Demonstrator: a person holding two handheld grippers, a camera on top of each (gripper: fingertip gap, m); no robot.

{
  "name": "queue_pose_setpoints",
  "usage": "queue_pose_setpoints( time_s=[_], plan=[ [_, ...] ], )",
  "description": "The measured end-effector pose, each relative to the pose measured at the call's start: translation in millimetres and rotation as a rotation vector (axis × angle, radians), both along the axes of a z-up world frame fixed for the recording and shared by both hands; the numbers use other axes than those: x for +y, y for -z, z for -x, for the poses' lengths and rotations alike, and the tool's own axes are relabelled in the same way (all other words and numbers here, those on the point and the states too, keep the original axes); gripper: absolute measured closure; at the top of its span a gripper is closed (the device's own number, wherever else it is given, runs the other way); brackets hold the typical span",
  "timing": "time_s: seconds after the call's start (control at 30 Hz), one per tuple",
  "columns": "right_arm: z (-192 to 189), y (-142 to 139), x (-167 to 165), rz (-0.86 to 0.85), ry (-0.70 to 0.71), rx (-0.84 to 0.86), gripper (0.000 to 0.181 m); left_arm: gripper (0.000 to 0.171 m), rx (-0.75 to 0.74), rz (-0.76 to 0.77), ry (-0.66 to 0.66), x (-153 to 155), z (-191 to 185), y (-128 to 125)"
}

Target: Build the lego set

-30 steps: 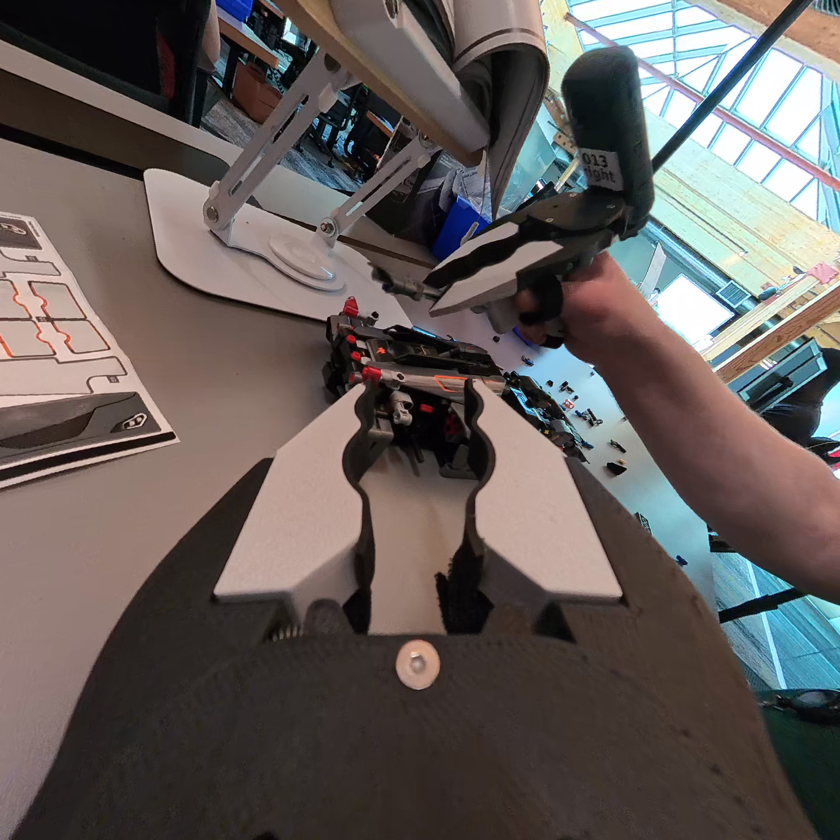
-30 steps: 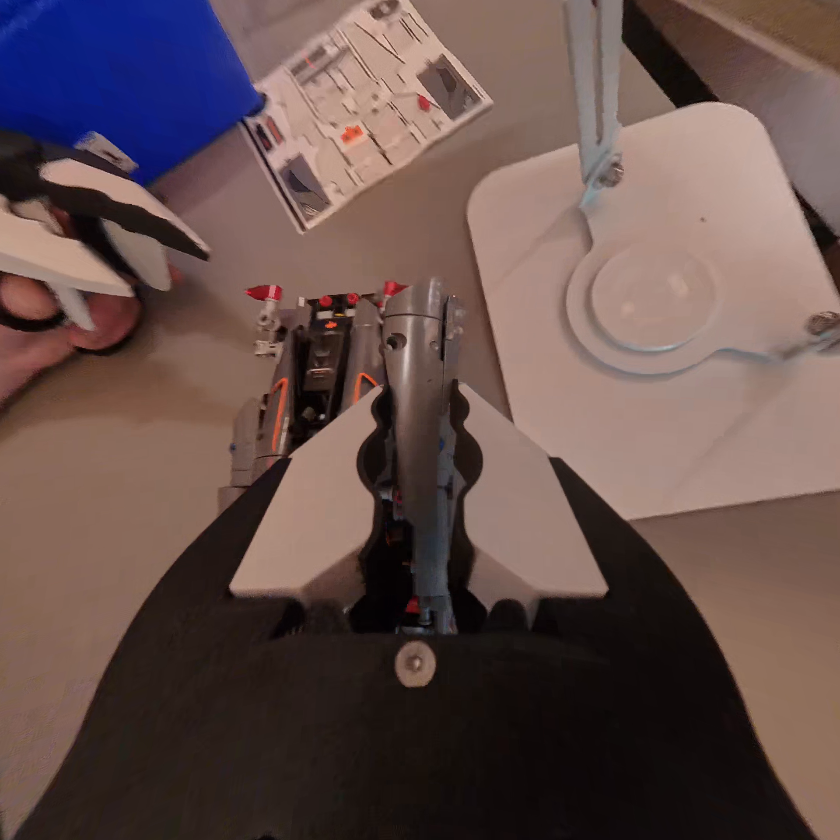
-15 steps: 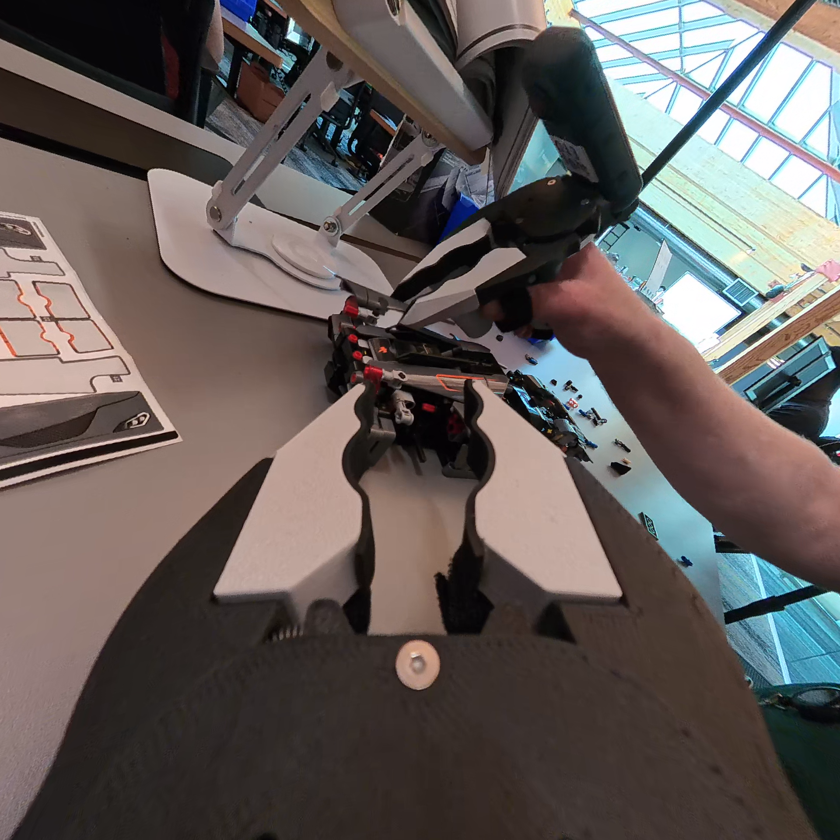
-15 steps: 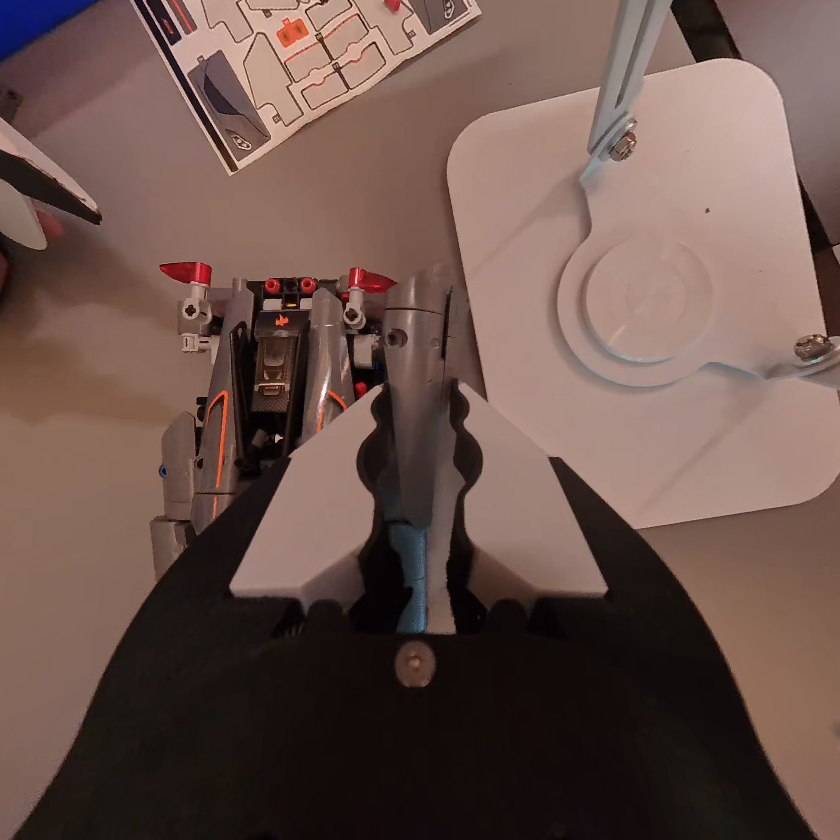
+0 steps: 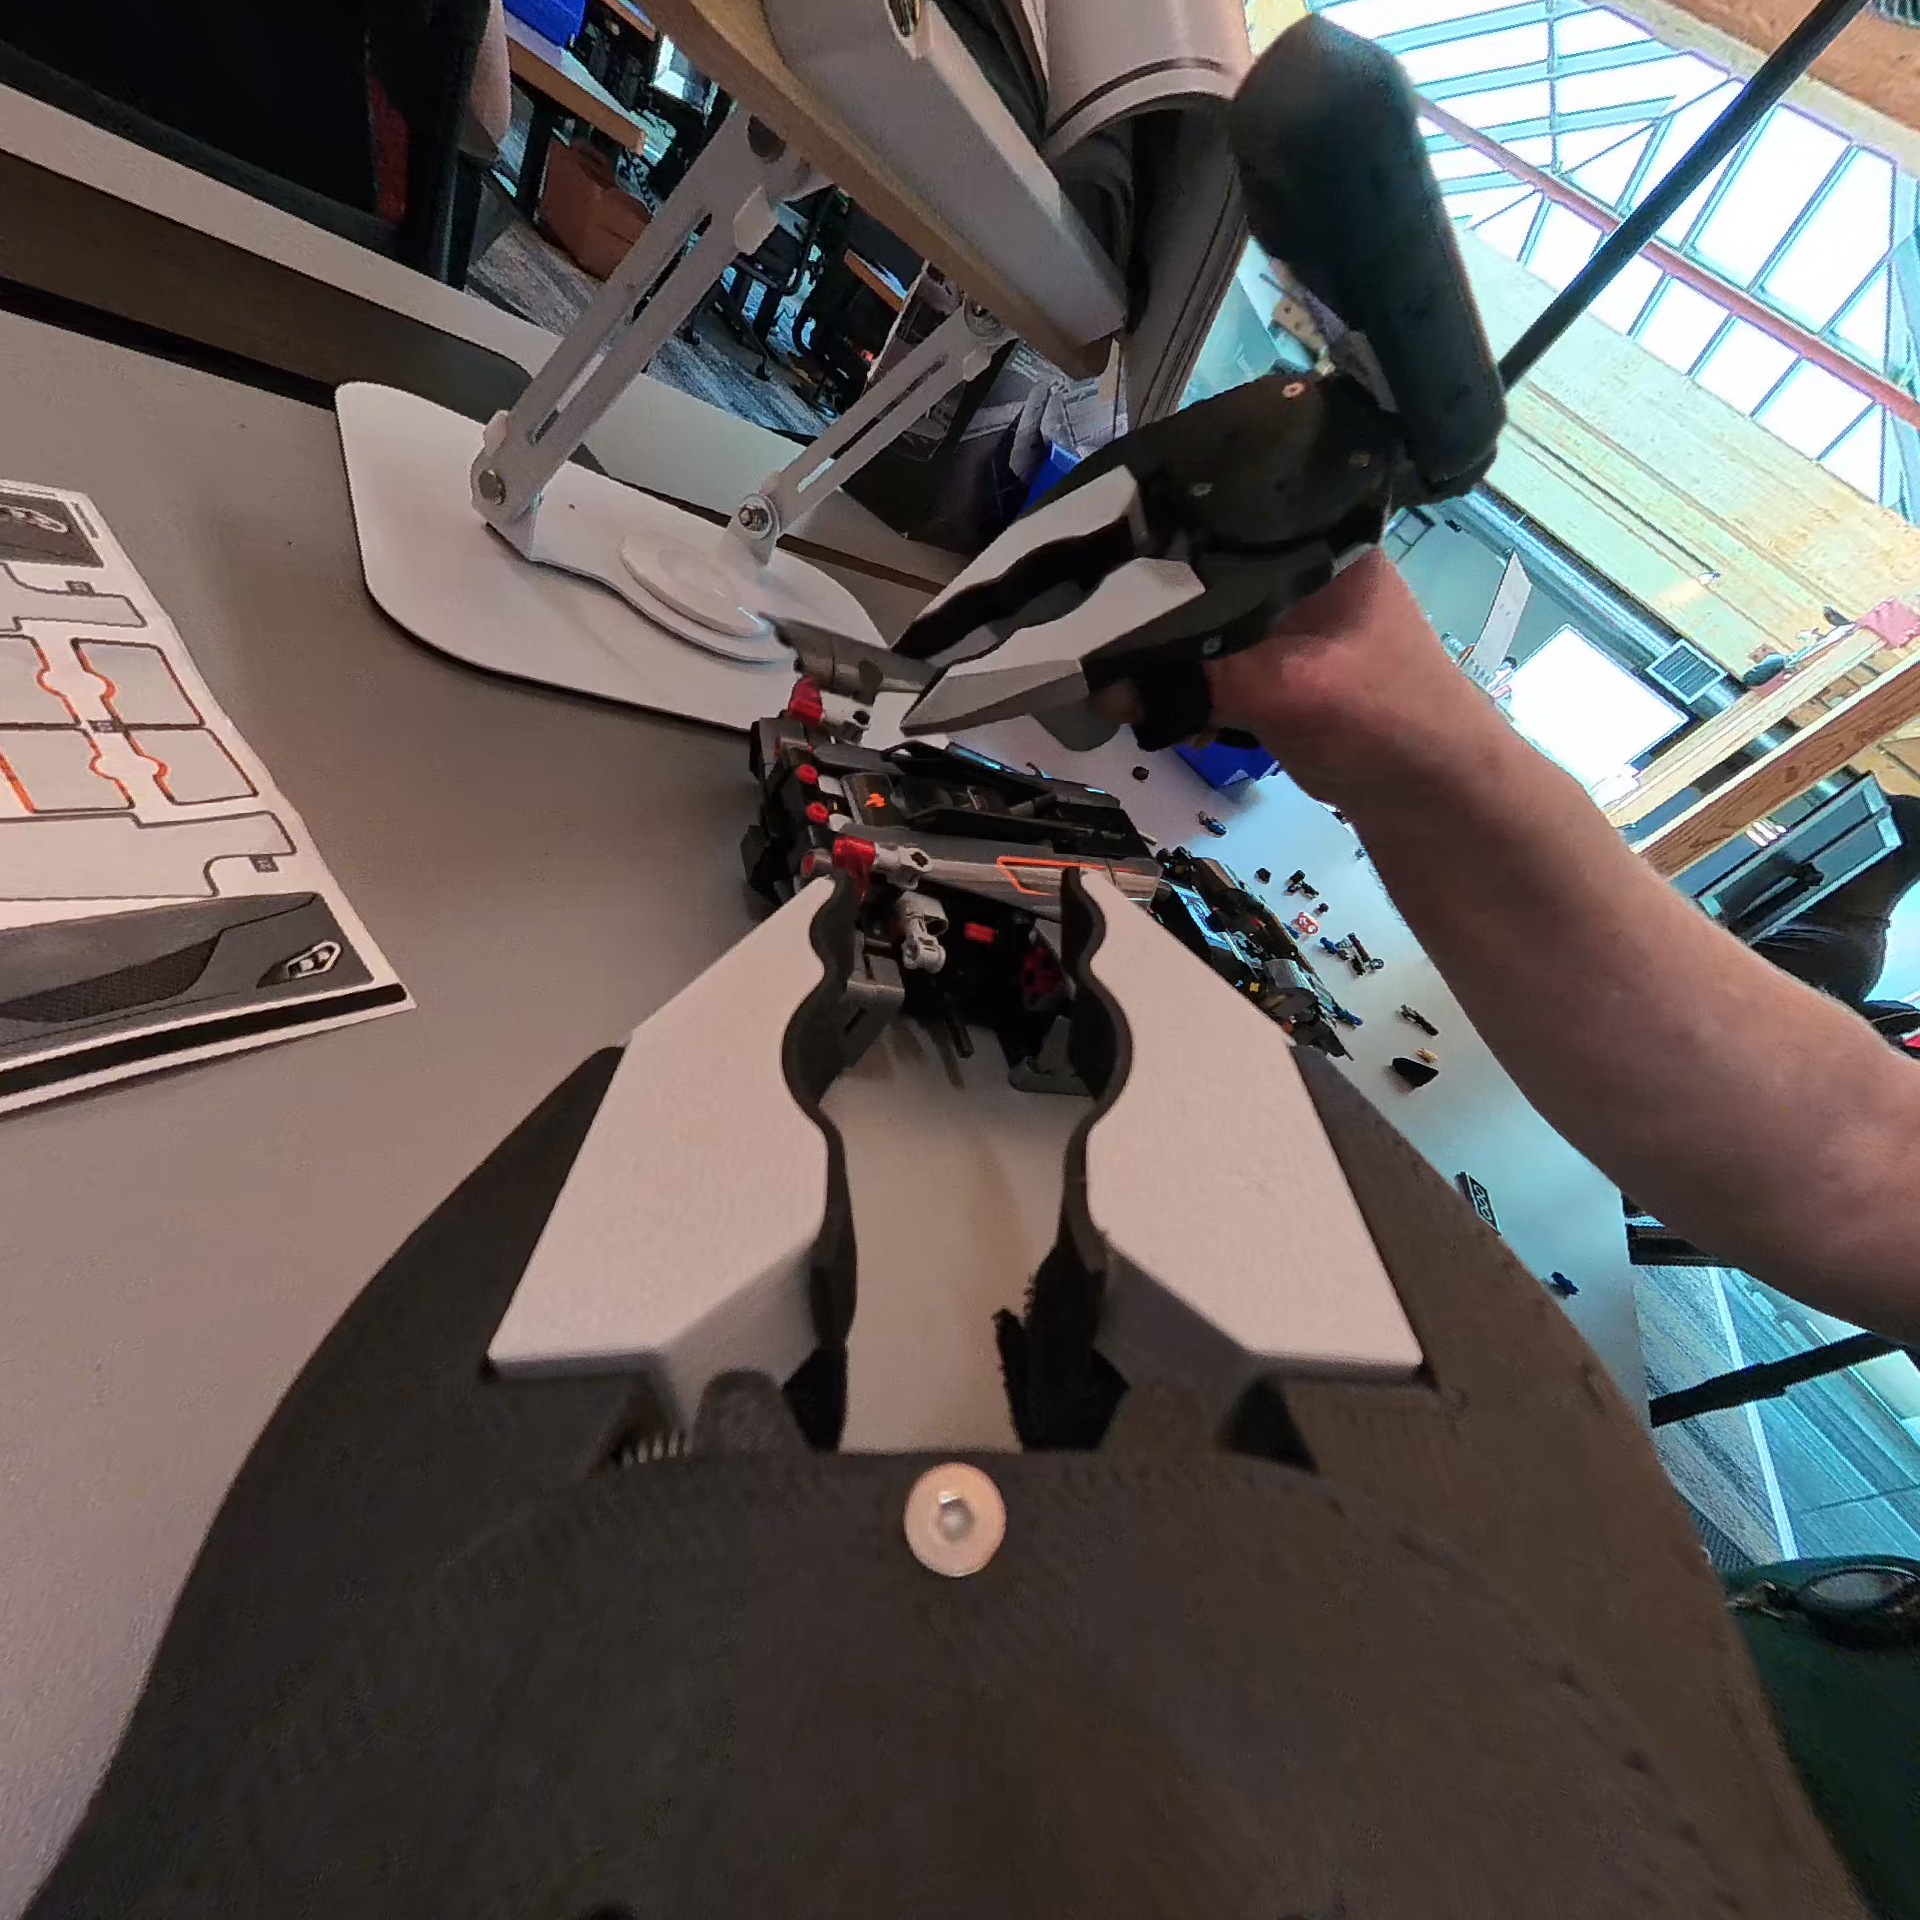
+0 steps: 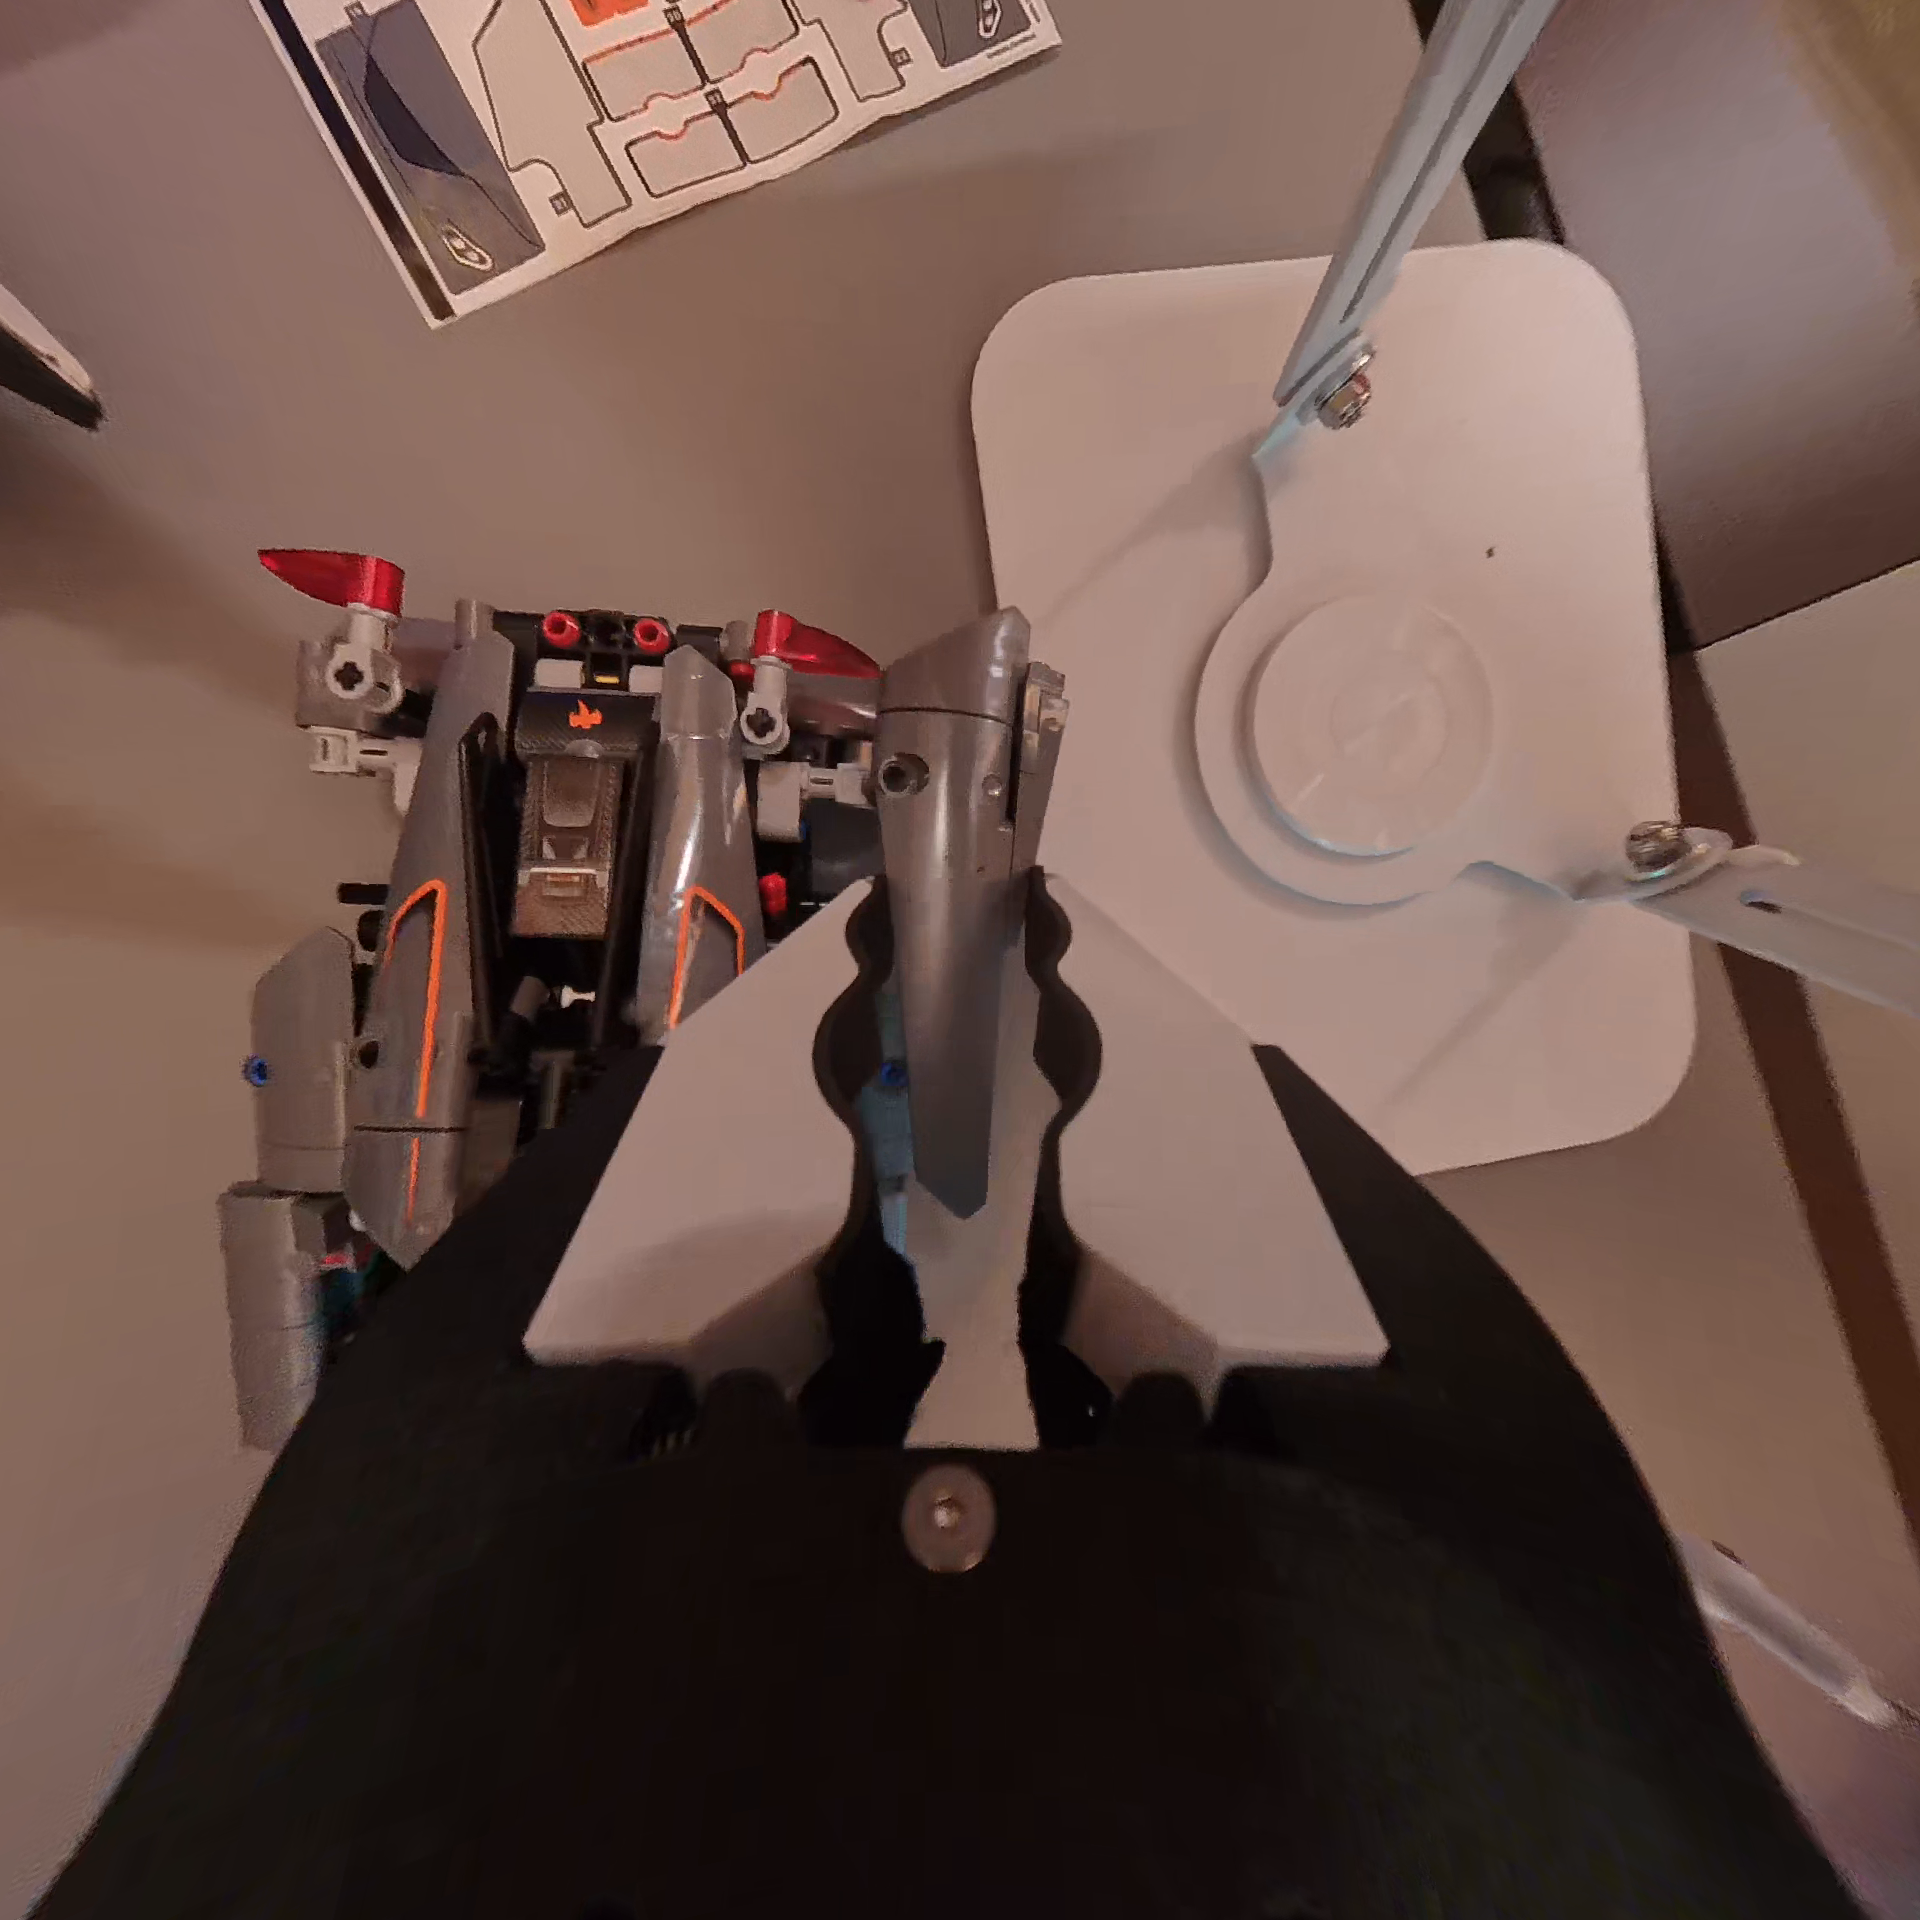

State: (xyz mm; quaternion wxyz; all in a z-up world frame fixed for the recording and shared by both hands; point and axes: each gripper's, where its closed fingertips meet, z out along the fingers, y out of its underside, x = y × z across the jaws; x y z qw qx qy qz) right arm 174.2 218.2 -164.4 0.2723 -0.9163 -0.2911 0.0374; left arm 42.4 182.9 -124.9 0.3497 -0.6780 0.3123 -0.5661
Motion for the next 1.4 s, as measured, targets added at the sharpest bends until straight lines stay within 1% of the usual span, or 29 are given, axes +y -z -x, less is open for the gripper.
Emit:
queue_pose_setpoints(
  time_s=[0.13, 0.27, 0.47, 0.6, 0.73, 0.8, 0.9, 0.97, 1.1, 1.17, 1.27, 1.4],
  plan=[
    [-5, -11, 1, -0.119, -0.072, -0.182, 0.158, 0.134, 0.001, 0.001, 0.001, 0, 0, 0],
    [-7, -21, 1, -0.227, -0.131, -0.323, 0.158, 0.134, 0.002, 0.000, 0.001, 0, 0, 0],
    [-6, -36, 0, -0.318, -0.175, -0.344, 0.158, 0.134, 0.000, -0.002, 0.001, 0, 0, 0],
    [-6, -44, -7, -0.319, -0.184, -0.268, 0.158, 0.134, 0.000, -0.001, 0.003, 0, 0, 0],
    [-3, -49, -19, -0.270, -0.185, -0.171, 0.158, 0.134, -0.004, 0.000, 0.009, -1, 0, 0],
    [6, -49, -28, -0.214, -0.186, -0.085, 0.158, 0.134, 0.004, 0.004, 0.019, -2, 0, 1],
    [22, -55, -41, -0.177, -0.181, 0.036, 0.158, 0.133, 0.072, -0.008, 0.049, -9, 0, 8],
    [31, -54, -49, -0.143, -0.173, 0.098, 0.158, 0.132, 0.132, -0.045, 0.064, -15, -1, 15],
    [54, -53, -61, -0.070, -0.162, 0.247, 0.158, 0.130, 0.270, -0.130, 0.050, -20, -7, 29],
    [68, -50, -70, -0.004, -0.181, 0.324, 0.158, 0.130, 0.279, -0.166, 0.025, -18, -8, 27],
    [78, -43, -72, 0.042, -0.181, 0.359, 0.158, 0.130, 0.254, -0.157, 0.028, -16, -8, 25],
    [77, -35, -69, 0.030, -0.180, 0.275, 0.158, 0.132, 0.217, -0.105, 0.015, -6, -6, 21]
  ],
)
